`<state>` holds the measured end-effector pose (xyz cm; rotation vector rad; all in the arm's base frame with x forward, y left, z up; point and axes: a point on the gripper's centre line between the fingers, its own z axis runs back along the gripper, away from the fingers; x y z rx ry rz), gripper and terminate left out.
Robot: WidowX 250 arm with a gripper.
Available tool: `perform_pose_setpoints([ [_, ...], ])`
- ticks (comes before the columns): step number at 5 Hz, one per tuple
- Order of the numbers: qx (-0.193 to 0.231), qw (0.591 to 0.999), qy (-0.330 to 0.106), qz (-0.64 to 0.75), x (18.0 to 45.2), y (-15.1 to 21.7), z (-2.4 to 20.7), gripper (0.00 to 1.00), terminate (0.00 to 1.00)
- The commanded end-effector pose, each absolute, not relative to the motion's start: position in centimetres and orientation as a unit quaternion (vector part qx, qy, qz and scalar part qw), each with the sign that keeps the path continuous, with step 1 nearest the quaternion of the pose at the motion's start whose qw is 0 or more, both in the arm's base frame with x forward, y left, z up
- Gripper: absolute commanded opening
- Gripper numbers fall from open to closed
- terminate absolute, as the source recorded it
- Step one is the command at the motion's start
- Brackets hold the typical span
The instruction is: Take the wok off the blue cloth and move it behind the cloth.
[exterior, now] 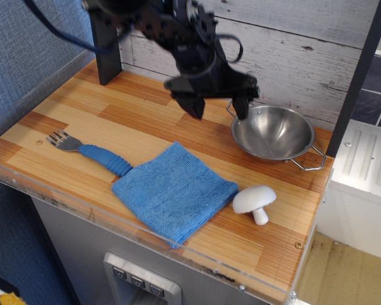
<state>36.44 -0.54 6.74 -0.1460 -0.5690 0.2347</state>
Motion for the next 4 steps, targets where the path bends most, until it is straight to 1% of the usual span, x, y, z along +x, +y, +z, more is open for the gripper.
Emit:
perform_pose_setpoints([
  [1, -0.048, 0.937, -0.337, 0.081, 35.7, -0.8, 13.1, 1.0, 0.0],
  [3, -0.034, 0.921, -0.382, 0.063, 33.8, -1.0, 17.5, 1.0, 0.0],
  [4, -0.034, 0.921, -0.382, 0.063, 33.8, -1.0, 17.5, 1.0, 0.0],
])
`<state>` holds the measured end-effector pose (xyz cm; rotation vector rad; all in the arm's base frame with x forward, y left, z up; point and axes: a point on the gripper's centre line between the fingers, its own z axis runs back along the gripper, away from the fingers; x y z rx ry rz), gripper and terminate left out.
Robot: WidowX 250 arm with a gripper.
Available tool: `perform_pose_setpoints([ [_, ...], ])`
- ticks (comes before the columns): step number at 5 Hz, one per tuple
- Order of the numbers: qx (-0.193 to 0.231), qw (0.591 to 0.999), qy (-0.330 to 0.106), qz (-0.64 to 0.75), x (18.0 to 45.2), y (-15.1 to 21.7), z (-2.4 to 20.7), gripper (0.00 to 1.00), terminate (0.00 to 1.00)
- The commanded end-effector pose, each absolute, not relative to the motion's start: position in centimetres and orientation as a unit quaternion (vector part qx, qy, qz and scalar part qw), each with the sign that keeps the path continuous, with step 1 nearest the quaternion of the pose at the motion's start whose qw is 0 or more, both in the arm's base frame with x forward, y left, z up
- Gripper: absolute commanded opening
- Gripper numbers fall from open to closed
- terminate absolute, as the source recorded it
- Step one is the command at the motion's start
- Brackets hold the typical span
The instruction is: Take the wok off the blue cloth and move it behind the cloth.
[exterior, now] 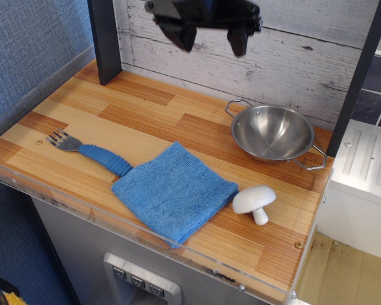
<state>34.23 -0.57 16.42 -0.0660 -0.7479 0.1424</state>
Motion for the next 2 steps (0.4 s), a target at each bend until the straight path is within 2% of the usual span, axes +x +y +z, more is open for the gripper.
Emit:
perform_pose_setpoints([
  [1, -0.034, 0.921, -0.382, 0.063, 33.84, -0.96, 17.54, 1.0, 0.0],
  [2, -0.034, 0.921, -0.382, 0.063, 33.84, -0.96, 17.54, 1.0, 1.0],
])
